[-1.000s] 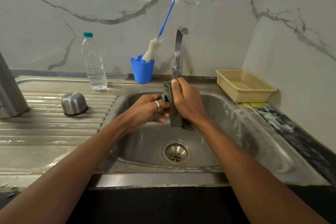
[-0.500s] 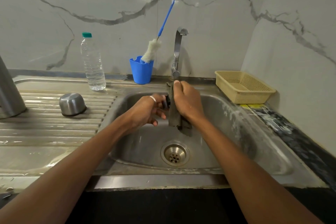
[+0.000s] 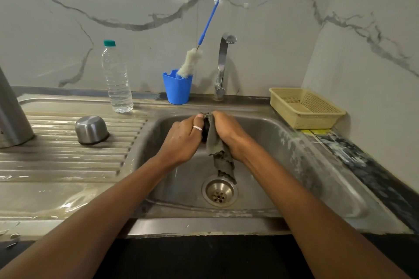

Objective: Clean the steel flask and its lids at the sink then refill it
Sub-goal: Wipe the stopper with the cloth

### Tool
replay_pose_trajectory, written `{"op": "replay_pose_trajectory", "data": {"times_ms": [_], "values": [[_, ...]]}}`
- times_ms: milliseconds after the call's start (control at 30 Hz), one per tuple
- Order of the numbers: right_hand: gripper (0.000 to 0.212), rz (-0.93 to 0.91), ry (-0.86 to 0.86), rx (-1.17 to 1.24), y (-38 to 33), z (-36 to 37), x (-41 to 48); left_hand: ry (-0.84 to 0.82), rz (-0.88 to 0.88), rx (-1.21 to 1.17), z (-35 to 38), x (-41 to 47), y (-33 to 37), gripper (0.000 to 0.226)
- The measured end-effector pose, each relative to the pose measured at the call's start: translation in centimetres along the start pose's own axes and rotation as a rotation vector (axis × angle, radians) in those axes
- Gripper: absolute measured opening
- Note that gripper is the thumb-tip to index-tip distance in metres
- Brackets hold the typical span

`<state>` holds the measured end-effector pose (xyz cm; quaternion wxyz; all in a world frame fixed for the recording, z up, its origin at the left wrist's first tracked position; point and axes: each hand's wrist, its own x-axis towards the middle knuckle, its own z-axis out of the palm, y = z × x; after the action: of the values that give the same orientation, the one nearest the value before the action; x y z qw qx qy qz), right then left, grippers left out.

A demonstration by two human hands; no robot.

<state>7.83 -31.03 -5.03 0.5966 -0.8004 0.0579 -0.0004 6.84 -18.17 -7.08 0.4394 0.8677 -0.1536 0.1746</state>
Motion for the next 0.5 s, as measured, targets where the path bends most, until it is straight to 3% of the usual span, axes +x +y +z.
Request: {"op": "replay_pose_trajectory", "data": {"times_ms": [133,200,267,333,400,500], "values": [[0.042,-0.485,0.281,-0.298,0.4,0.5,-0.7,-0.065,-0.366,-0.305,0.6,0.8,0.8,0.048],[0.035,-0.715,0.293,-0.419,0.4,0.8,-0.8,-0.128,-0.553,-0.541,0.3,1.0,0.8,0.048],[0.032,-0.829,0.271,-0.516,0.7,0.9,-0.6,-0.152,-0.586,-0.614,-0.2,0.9,0.5,0.047],[0.032,-0.798,0.245,-0.474,0.5,1.1,-0.6,-0.097,-0.496,-0.524,-0.5,0.8,0.3,0.044],[0.038,-0.569,0.171,-0.334,0.0,1.1,-0.4,-0.024,-0.392,-0.448,-0.5,0.7,0.4,0.043],[0.042,-0.243,0.078,-0.191,-0.2,0.4,0.2,-0.032,-0.378,-0.462,-0.3,0.6,0.5,0.040]]}}
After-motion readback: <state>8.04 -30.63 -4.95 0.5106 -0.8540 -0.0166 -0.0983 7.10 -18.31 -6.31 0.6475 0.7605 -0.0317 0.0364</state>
